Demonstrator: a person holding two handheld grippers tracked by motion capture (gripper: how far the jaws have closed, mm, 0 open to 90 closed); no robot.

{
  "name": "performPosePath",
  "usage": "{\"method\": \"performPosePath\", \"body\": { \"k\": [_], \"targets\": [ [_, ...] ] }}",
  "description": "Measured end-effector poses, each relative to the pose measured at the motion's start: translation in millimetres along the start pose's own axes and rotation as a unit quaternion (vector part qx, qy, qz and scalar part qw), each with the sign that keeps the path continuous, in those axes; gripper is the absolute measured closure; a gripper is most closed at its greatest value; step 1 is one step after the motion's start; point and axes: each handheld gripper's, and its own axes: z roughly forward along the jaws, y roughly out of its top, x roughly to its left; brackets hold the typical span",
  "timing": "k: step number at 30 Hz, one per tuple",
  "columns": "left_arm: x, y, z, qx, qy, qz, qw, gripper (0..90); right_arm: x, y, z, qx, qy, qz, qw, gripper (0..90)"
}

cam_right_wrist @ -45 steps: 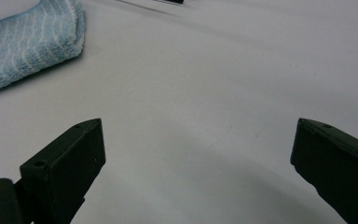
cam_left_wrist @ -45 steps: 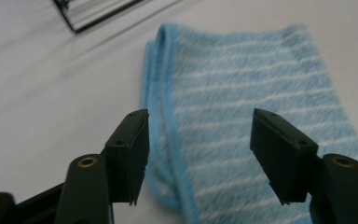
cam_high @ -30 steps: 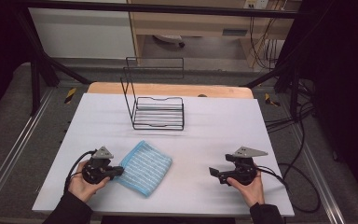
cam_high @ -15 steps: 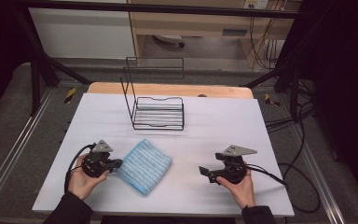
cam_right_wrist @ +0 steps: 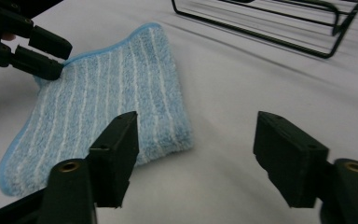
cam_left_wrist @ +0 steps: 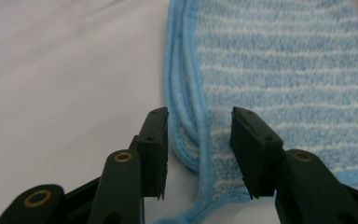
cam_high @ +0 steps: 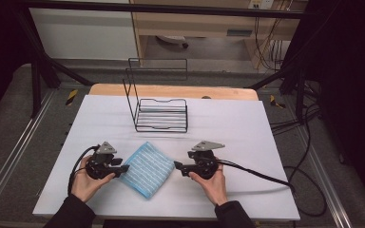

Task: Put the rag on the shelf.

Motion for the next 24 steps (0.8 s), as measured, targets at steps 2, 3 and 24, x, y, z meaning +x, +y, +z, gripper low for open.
{"method": "performPosePath", "body": {
  "k": [2, 3, 24],
  "targets": [
    [1.7, -3.6, 1.9, 0.003, -0.011, -0.008, 0.9999, 57.3, 4.7, 1.9, 11.2, 0.008, -0.002, 0.005, 1.0, 38.9],
    [2.3, -4.6, 2.0, 0.003, -0.015, -0.01, 0.9998, 58.2, 7.9, 2.7, 18.6, 0.017, -0.002, 0.011, 0.9998, 42.8],
    [-0.5, -10.0, 6.8, 0.016, -0.038, -0.036, 0.9985, 72.9, 13.5, -10.1, 45.8, 0.042, -0.003, 0.045, 0.9981, 79.6]
  ]
}}
